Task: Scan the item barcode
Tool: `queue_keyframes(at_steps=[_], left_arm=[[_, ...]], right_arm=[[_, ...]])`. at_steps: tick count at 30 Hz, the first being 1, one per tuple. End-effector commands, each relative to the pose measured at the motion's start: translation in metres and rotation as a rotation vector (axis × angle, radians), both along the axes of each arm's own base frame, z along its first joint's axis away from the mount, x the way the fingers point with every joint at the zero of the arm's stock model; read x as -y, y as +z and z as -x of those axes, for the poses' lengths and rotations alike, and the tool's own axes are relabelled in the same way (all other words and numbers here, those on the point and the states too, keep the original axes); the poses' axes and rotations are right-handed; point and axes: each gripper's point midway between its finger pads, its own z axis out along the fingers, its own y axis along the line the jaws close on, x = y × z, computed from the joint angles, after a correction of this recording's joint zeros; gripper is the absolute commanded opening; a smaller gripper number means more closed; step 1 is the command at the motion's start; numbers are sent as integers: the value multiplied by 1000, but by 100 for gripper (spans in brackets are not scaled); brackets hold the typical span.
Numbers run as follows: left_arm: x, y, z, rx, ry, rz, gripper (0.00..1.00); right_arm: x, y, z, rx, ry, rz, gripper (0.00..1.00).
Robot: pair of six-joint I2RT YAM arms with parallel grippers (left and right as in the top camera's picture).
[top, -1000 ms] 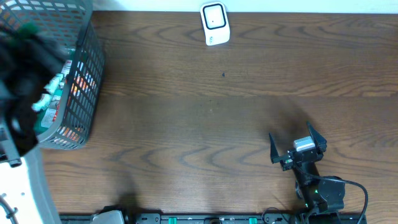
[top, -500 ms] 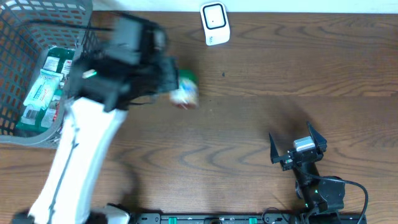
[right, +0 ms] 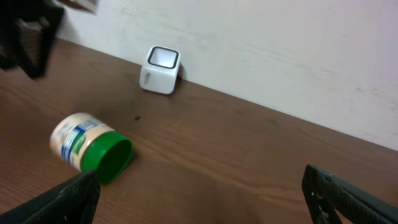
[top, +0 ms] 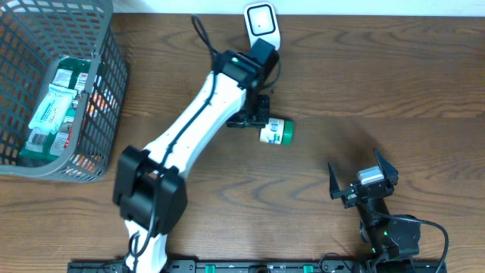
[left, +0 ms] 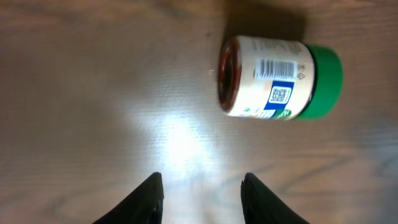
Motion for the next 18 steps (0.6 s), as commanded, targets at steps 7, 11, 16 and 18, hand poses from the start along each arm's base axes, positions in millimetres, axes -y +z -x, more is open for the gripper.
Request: queue_keyframes(at_steps=[7,11,16,18], left_arm=[[29,-26,-19,74,-144,15,49],[31,-26,-27,112,-144,16,53],[42,-25,-42,178,-137,58,53],[45,-23,-47,194,-118,72,56]], right_arm=[[-3,-1,1,-4,9,-12,99],[-3,-1,1,-4,9,-12,99],[-3,-1,1,-4,9,-12,99],[-3,-1,1,-4,9,-12,99]])
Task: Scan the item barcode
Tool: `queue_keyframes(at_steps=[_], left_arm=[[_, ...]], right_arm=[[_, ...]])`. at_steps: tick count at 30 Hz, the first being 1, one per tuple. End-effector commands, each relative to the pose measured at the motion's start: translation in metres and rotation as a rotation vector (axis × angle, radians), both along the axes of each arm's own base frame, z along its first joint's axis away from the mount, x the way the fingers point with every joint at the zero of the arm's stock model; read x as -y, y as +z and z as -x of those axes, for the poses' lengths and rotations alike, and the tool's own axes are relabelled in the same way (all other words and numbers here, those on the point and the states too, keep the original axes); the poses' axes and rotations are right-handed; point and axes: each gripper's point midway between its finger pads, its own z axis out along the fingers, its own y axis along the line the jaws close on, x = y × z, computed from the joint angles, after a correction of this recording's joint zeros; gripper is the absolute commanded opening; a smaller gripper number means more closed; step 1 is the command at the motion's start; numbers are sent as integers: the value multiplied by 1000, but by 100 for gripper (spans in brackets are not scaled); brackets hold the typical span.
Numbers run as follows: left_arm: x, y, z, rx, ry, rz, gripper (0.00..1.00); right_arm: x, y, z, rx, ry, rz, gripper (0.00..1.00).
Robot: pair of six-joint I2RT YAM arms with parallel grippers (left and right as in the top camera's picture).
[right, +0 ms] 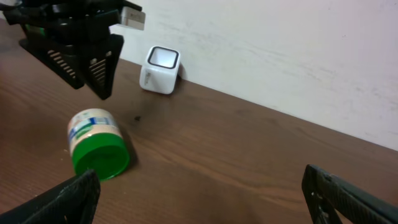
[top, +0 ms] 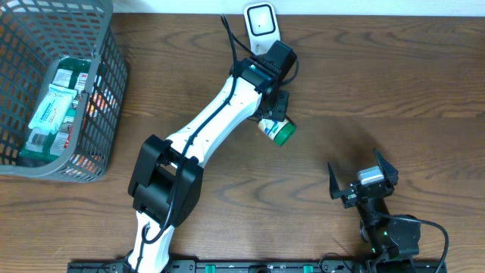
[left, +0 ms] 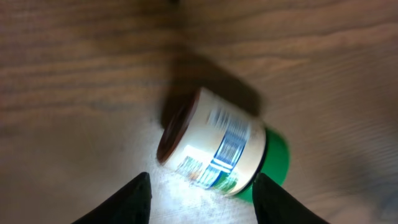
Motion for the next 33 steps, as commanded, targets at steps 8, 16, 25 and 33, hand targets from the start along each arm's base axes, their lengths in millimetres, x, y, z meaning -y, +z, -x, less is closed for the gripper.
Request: queue_keyframes(at_steps=[8,16,25,33], left_arm=[[-6,-22,-18,40,74,-47,64],[-10,-42,-15,4,71,-89,60],[-10,-42,-18,17,74,-89,60],[-25,-46,-3,-42,75,-156,60]], right_arm=[[-3,-1,1,-4,9,-12,99],[-3,-1,1,-4,9,-12,99],[-3,-1,1,-4,9,-12,99],[-3,-1,1,-4,9,-12,99]])
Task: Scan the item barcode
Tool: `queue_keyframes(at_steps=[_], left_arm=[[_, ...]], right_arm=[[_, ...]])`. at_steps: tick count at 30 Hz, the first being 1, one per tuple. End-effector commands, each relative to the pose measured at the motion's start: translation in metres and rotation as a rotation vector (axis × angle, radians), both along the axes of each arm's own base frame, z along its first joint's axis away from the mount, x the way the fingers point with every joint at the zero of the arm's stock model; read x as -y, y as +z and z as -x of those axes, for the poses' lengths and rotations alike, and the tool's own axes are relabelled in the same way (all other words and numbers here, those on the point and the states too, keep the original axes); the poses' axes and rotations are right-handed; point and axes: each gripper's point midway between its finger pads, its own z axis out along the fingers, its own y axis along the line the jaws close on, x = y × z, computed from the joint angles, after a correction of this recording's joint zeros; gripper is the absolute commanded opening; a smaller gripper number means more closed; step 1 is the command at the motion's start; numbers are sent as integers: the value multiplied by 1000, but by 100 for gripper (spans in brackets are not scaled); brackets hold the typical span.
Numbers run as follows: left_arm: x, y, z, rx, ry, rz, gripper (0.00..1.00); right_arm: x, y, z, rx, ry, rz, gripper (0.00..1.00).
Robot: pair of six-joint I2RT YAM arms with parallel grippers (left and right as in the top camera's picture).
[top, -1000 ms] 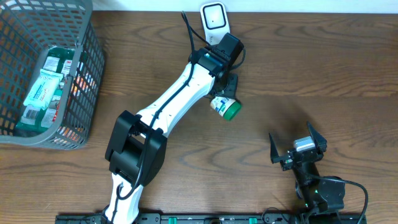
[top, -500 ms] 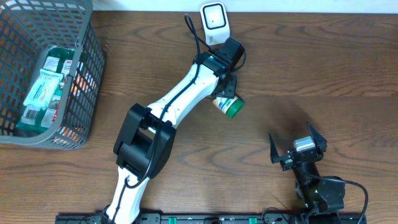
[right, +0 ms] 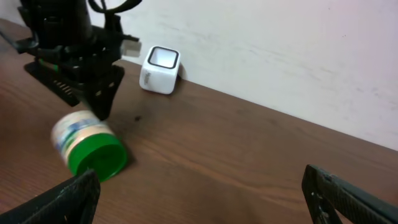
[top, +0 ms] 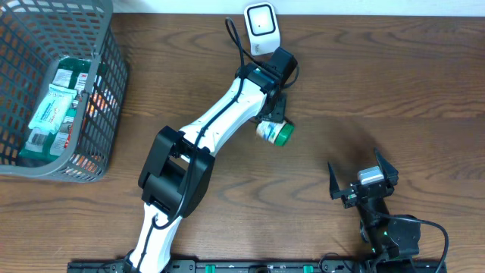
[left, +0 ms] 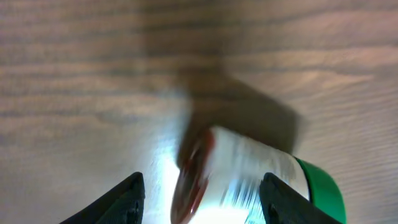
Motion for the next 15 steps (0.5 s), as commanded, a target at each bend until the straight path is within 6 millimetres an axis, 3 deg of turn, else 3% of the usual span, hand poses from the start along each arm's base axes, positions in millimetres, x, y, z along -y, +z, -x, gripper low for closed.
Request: queue_keyframes(at_steps=[1,9,15], left_arm=[[-15,-6,3,-13,19,-65,60],[-31,-9,22,-85,18,-137,60],[-29,-10,30,-125,12,-120,60]], right_arm=[[-3,-1,1,-4,9,-12,99],[-3,-1,1,-4,9,-12,99],[-3,-1,1,-4,9,-12,99]])
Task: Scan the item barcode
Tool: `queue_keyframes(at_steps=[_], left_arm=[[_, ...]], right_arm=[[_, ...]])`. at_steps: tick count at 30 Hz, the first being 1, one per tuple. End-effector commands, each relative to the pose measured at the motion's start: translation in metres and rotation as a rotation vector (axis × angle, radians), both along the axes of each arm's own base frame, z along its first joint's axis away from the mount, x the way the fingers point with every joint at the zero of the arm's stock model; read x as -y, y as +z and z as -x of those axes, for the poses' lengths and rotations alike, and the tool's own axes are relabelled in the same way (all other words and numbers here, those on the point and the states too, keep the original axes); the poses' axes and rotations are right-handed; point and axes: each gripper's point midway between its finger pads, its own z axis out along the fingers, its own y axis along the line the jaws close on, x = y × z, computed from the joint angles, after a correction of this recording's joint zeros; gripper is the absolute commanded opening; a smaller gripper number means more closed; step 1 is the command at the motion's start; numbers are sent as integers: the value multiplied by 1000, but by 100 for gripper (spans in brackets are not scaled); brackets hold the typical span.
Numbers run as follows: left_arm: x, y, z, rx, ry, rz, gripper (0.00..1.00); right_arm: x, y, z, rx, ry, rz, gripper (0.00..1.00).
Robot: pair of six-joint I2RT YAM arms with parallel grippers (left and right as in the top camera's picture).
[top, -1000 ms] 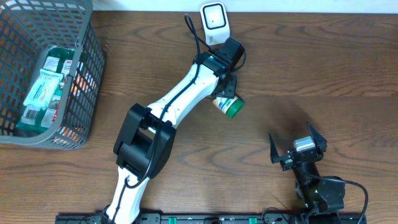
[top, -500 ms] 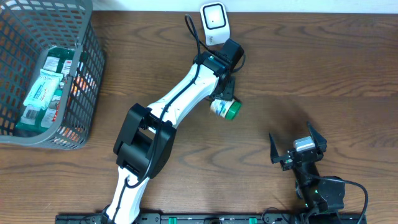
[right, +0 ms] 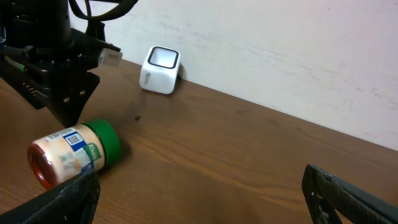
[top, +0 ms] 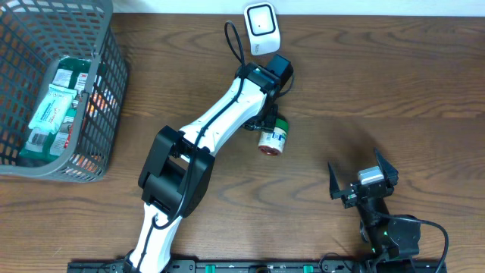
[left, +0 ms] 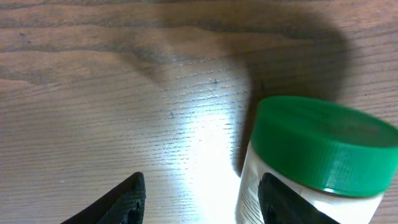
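Observation:
A white jar with a green lid (top: pixel 270 139) lies on its side on the wooden table, lid toward the back and brown base toward the front. The white scanner cube (top: pixel 260 19) stands at the back edge, beyond the jar. My left gripper (top: pixel 265 120) hovers open at the jar's lid end. In the left wrist view the green lid (left: pixel 323 146) fills the right side, against the right finger (left: pixel 280 202), and bare table lies between the fingers. My right gripper (top: pixel 362 183) rests open at the front right, empty; its view shows the jar (right: pixel 68 155) and scanner (right: pixel 160 70).
A grey wire basket (top: pixel 106 98) with several packaged items sits at the far left. A black cable (top: pixel 231 42) loops from the left arm near the scanner. A pale wall (right: pixel 280 50) rises just behind the table's back edge.
The jar has turned on the table: its lid pointed to the front right, and now it points to the back toward the scanner. The left gripper stays open beside it. The right arm is unmoved.
At first the jar lay with its lid to the right and my open left gripper just left of it. Then the gripper stood over the jar, which lay slanted with its lid front-right. Now the jar lies lid-to-back, base-to-front, below the scanner.

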Motion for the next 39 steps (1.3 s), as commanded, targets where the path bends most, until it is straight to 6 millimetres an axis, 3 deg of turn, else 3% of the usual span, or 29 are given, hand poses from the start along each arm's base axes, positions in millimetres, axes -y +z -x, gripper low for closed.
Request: queue_keyframes(at_steps=[1,17,25,39], left_arm=[[-1,-5,4,-26,8,4,60],[5,-3,-6,16,8,29,60],[-4,-5,8,-44,8,-7,59],[9,-4,22,-118,3,68,58]], right_arm=[[-3,-1,1,-4,9,-12,99],[-3,-1,1,-4,9,-12,99],[-3,-1,1,-4,9,-12,99],[-3,-1,1,-4,9,-12,99]])
